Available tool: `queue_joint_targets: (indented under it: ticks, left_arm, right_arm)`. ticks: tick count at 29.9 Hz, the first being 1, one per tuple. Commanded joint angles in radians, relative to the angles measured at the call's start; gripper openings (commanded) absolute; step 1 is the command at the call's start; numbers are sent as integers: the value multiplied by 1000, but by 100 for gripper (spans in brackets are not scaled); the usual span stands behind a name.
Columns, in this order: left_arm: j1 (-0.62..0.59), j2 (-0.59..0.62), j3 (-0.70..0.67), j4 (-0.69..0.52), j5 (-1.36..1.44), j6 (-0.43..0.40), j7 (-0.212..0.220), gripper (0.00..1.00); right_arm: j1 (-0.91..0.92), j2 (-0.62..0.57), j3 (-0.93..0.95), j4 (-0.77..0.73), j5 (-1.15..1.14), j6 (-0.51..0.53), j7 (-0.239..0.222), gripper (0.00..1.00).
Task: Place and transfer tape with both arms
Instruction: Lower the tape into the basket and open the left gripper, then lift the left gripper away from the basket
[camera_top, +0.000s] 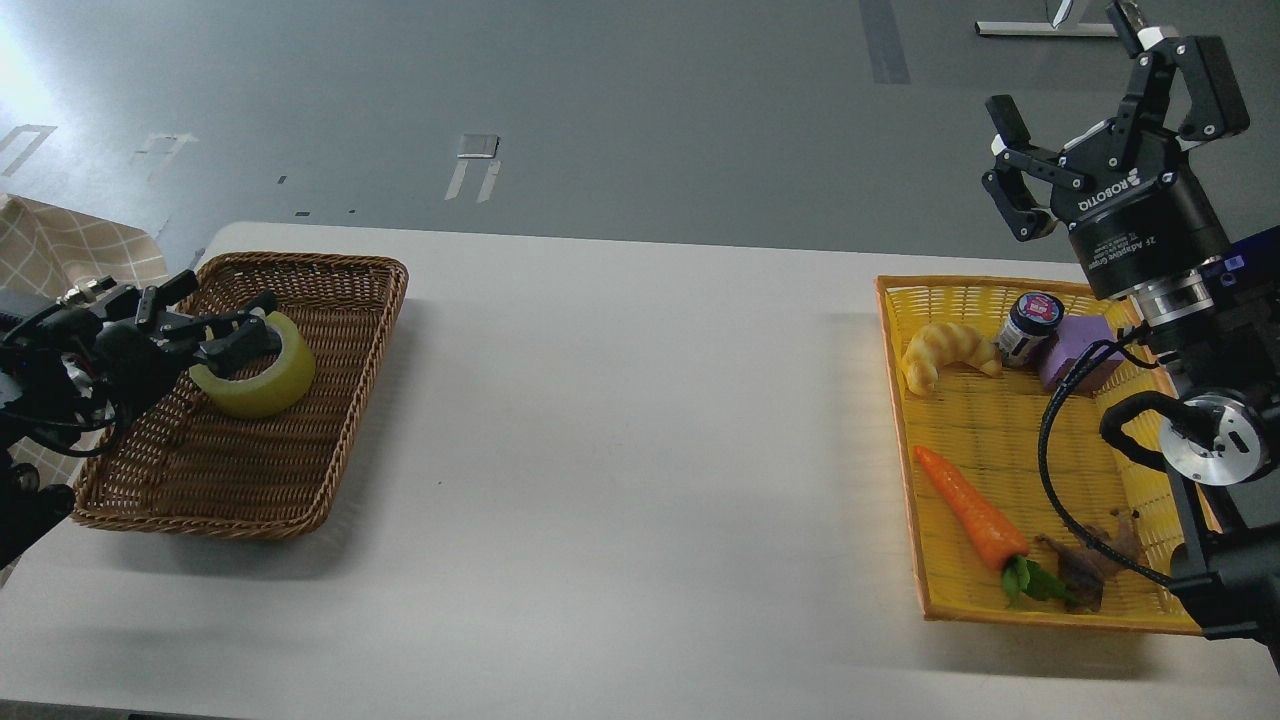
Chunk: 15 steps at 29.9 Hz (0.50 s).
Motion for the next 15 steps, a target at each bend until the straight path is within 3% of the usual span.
queue_joint_targets:
  ticks: [1, 5, 8, 11, 15]
  left_arm:
    - [-42, -6, 1, -5, -174, -10, -39, 96]
    - [-65, -53, -7, -63, -267, -25, -39, 97]
    - [-97, -90, -9, -97, -451, -91, -39, 97]
    - [-145, -108, -10, -97, -629, -198, -39, 97]
    - [-237, -171, -15, -97, -968, -445, -39, 98]
  right_arm:
    - [0, -4, 0, -1, 0, 1, 2, 100]
    - [3, -4, 0, -3, 0, 1, 2, 100]
    - [11, -14, 0, -4, 0, 1, 0, 100]
    - [15, -17, -1, -3, 0, 1, 2, 100]
    - [20, -17, -4, -1, 0, 1, 2, 100]
